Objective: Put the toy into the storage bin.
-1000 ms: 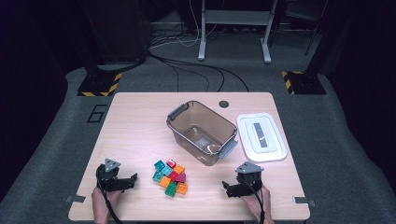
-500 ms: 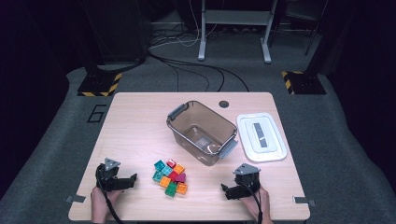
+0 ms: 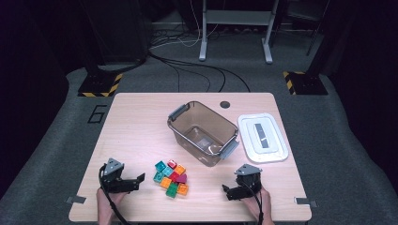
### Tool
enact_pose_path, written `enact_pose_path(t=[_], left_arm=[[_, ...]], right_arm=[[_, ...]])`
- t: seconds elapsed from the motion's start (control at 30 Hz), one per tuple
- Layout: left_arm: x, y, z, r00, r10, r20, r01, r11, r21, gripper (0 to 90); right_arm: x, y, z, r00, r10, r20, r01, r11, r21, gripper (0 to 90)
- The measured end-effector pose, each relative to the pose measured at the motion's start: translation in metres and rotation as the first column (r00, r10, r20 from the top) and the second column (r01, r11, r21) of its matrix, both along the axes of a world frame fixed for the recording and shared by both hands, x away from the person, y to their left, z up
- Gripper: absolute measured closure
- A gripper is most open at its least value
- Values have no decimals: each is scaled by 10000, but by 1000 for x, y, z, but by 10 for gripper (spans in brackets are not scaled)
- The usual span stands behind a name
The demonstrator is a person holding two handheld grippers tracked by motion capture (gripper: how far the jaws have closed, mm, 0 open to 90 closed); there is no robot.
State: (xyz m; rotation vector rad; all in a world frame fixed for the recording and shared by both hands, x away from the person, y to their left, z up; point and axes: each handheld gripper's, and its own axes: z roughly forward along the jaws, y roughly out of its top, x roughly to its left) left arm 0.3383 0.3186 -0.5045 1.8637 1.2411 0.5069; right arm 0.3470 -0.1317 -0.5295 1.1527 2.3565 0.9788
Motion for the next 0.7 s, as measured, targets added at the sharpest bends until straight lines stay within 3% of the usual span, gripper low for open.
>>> enact_pose_path(t=[0.33,0.7], left_arm=[[5,-30,-3,9970,-760,-164,761,9971,27,9],[18,-49,-9,9942,-950,-500,965,9950,270,43]], right_arm=[[0,0,0,10000,-57,21,57,10000,-13,0],[0,0,0,10000,-99,9,99,10000,-5,0]])
